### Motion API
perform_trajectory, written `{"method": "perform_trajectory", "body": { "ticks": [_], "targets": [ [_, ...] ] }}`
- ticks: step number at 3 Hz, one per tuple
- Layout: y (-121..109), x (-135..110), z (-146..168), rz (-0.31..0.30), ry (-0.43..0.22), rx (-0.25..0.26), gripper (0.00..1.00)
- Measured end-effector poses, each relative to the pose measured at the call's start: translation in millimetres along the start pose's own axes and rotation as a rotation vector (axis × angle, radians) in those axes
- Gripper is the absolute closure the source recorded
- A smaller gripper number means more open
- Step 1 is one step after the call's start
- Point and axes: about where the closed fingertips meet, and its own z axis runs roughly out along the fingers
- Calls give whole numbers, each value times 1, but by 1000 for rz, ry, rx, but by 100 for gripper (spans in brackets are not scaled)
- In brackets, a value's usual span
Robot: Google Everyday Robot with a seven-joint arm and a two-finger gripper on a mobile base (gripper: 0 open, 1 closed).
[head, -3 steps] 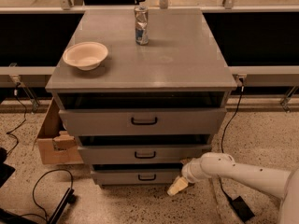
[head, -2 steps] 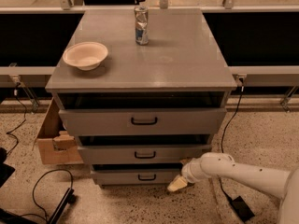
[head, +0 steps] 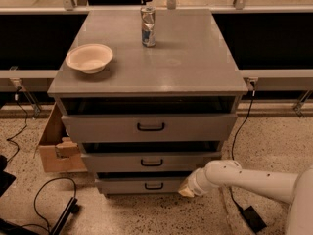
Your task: Close middle drawer
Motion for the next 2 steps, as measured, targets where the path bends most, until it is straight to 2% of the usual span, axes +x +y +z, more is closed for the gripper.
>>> {"method": "perform_trajectory", "body": {
  "ticks": [1,2],
  "targets": [
    [36,8,-18,-44,136,-70,87],
    [75,10,-63,-79,310,-95,100]
  ]
}}
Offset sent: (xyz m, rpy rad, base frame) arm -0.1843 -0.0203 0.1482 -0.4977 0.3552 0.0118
